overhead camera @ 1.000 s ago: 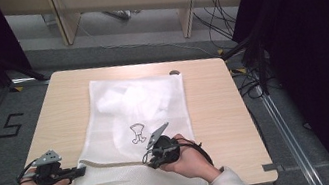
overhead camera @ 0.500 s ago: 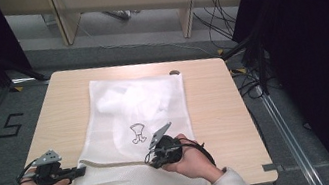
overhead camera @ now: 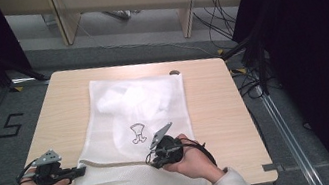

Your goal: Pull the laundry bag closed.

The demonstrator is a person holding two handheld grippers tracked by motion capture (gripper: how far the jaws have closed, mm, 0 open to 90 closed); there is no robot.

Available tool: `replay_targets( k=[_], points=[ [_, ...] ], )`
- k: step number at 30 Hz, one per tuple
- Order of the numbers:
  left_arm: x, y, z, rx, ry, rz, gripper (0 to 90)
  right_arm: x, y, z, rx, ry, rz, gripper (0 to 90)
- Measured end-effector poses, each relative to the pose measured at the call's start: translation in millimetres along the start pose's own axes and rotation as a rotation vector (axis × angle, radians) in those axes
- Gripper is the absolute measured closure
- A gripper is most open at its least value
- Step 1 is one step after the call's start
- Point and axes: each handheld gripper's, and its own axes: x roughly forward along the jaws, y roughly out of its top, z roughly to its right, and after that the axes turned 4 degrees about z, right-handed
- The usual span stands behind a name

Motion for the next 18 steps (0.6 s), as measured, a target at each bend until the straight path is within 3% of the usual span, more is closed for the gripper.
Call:
replay_targets(
  k=[18],
  points=[
    [1.1,-0.3,0.3,0.001,-0.001,0.007,85.7,-5.6,-5.0,1.5,0.003,0.002,0.008,82.7]
  ],
)
